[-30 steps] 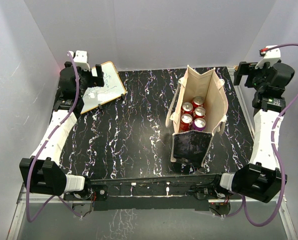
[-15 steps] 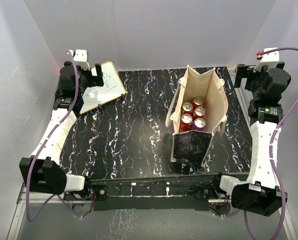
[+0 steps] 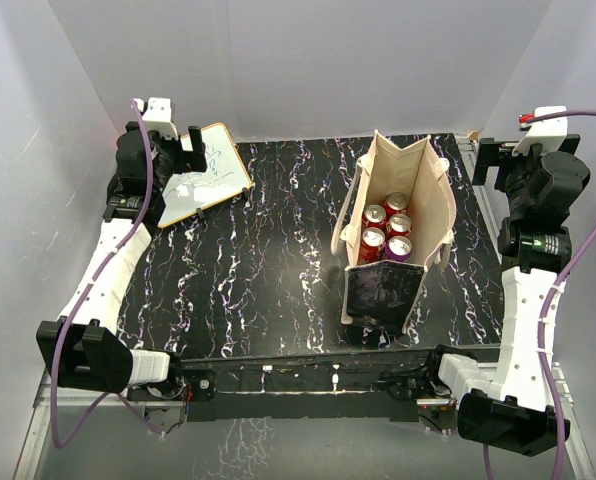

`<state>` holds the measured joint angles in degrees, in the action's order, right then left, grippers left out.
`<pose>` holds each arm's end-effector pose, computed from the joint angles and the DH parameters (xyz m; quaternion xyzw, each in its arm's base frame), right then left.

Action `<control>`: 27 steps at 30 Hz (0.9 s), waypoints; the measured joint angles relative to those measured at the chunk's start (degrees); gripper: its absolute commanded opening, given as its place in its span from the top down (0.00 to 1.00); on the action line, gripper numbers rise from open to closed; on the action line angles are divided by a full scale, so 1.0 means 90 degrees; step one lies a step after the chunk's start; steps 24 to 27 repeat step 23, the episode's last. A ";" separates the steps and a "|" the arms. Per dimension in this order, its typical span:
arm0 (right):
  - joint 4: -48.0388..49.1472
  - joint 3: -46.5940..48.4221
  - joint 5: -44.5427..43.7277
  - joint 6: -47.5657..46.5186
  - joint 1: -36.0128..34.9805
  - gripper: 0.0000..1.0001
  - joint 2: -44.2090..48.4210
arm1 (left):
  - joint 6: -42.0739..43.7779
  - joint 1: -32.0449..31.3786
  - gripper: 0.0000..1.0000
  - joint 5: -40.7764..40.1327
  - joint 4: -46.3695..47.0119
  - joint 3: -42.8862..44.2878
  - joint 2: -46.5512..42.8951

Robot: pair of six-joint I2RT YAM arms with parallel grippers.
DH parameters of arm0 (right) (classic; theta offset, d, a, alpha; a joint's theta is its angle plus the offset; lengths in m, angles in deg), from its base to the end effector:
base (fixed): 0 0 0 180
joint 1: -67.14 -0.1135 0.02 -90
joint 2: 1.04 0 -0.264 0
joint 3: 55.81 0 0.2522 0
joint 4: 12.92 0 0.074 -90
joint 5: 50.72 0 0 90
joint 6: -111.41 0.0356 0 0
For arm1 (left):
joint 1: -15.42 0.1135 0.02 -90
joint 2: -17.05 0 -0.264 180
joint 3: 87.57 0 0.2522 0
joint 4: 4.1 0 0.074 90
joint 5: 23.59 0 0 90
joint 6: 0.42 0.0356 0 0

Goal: Place the beverage into the canvas bag
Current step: Reset both arms

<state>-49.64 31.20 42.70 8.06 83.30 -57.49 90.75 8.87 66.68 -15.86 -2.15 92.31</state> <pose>0.1929 -0.0537 0.4500 -0.0017 0.7440 -0.1486 0.6514 0.3086 -0.0356 0.4102 0.0499 0.7152 -0.0344 0.6963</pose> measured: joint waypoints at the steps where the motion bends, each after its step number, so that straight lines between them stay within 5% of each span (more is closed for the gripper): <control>1: 0.0000 0.0000 0.0007 0.0010 0.0000 0.01 0.0000 | -0.0022 0.0000 0.03 -0.0039 -0.0032 0.0000 -0.0039; 13: 0.0010 -0.0044 0.0078 0.0041 0.0000 0.01 -0.0189 | -0.0340 0.0002 0.03 -0.0954 -0.0080 -0.0036 -0.0396; 27: 0.0007 -0.0046 0.0131 0.0041 0.0000 0.01 -0.0226 | -0.0418 0.0007 0.03 -0.1027 -0.0083 -0.0049 -0.0393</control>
